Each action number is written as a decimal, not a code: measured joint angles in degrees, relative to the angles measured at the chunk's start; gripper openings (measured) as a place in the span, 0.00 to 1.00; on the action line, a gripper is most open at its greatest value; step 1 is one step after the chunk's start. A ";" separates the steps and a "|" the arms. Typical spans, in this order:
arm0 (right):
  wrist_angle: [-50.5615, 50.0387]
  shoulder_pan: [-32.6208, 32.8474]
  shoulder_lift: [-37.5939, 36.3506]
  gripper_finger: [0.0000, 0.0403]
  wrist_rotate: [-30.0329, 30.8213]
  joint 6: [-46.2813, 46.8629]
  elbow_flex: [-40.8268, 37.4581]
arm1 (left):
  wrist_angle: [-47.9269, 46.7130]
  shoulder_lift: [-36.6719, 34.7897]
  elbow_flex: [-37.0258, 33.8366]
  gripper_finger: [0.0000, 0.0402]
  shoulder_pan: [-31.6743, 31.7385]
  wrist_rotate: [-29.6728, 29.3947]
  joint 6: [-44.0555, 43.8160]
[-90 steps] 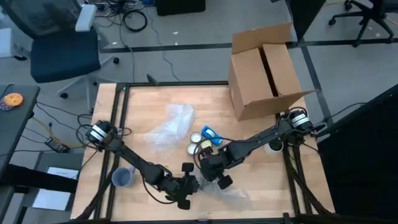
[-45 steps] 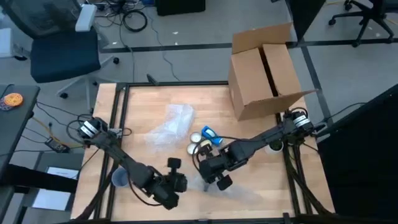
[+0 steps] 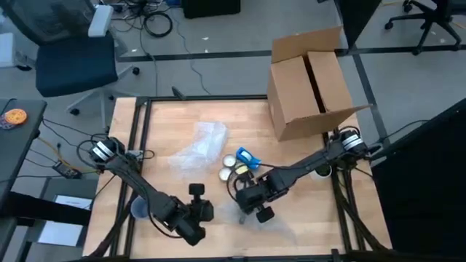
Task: Wrap mug
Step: Wrap the black mug with the transparent bubble wrap
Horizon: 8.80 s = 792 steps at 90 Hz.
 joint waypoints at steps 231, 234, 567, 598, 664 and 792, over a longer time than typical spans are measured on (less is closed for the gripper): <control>10.37 -1.65 -0.19 0.00 -2.40 5.69 -7.33 | -6.00 5.64 14.82 0.00 4.34 0.33 13.28; 9.79 -1.54 -0.14 0.00 -2.40 5.37 -6.91 | -7.78 5.59 14.87 0.00 3.79 -0.40 12.33; -11.79 30.89 -10.80 0.26 4.15 98.12 -5.59 | 9.42 -6.72 -9.43 0.30 7.55 15.12 22.40; -12.03 28.12 -10.80 0.26 0.79 95.40 -5.59 | 10.68 -6.72 -9.41 0.30 7.54 15.09 21.10; -2.01 28.82 -10.29 0.25 1.12 96.35 -10.68 | 12.21 -6.70 -9.41 0.30 6.87 15.07 21.19; 9.64 28.73 -14.69 0.17 6.13 97.96 -11.91 | 13.60 -6.68 -9.41 0.30 6.83 15.05 21.26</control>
